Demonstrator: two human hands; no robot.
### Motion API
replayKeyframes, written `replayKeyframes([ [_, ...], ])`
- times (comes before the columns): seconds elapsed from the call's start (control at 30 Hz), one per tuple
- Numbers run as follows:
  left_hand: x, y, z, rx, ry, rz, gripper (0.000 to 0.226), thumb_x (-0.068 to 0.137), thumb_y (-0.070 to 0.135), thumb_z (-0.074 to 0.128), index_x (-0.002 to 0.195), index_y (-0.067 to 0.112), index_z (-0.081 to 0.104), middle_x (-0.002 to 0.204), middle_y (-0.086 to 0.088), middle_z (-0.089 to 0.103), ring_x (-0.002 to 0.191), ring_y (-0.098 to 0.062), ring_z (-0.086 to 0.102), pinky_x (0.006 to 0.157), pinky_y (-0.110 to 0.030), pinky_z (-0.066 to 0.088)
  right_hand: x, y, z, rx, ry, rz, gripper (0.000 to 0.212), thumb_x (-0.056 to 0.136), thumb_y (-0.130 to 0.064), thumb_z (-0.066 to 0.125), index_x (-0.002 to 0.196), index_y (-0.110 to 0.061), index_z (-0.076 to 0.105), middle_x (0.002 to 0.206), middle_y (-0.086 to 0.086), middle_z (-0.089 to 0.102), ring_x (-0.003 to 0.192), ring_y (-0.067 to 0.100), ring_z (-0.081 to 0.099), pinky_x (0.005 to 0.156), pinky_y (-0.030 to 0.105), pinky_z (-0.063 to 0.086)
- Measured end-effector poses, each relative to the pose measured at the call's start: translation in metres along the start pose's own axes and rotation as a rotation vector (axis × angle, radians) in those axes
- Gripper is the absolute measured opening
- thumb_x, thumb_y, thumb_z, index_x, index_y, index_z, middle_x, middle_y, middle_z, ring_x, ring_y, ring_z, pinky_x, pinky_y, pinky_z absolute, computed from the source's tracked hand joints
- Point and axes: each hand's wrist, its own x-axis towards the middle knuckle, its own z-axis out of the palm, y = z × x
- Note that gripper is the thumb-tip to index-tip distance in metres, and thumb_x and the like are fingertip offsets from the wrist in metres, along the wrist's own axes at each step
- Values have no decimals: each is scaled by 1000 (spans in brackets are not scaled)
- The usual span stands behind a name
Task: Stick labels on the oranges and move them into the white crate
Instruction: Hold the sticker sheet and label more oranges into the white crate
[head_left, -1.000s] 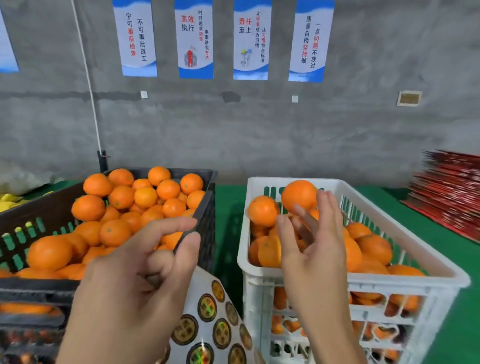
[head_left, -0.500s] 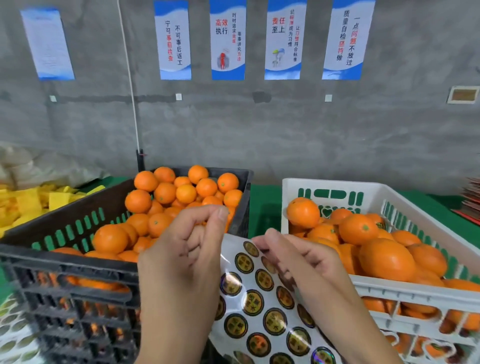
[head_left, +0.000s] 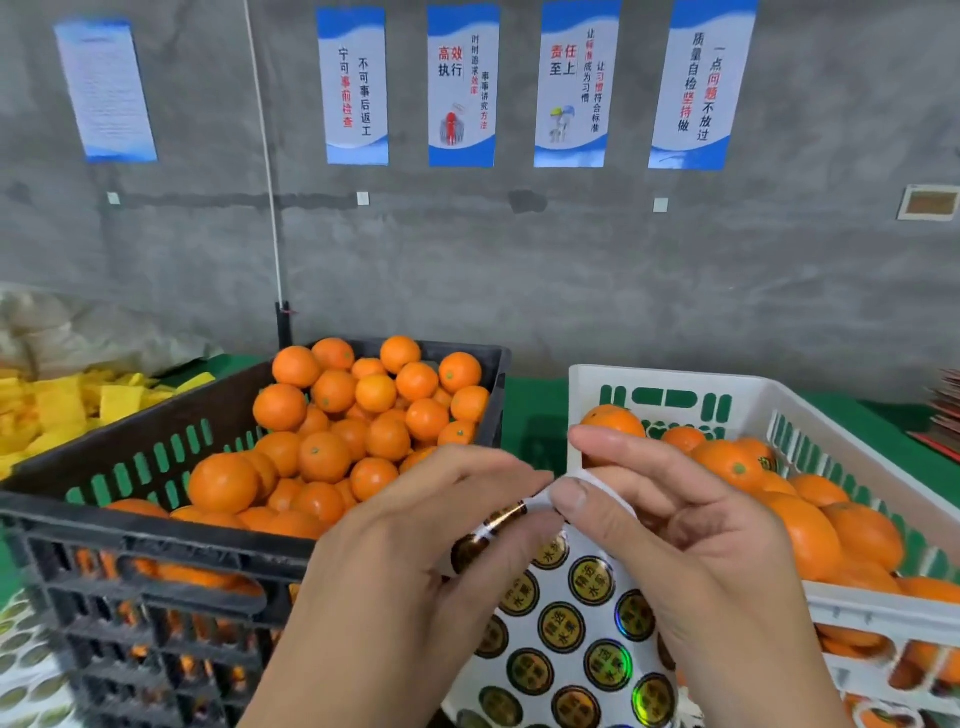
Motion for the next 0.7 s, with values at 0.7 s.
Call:
replayKeyframes([
  [0.7,-1,10,-3,-504,312,-367,7,82,42,83,84,36,84,78,-5,75,76,-36,68,63,-34,54,-10,6,13,-233,-29,-207,40,88,-47,70,127,-39,65,101,-3,77,94,14,73,82,25,57],
])
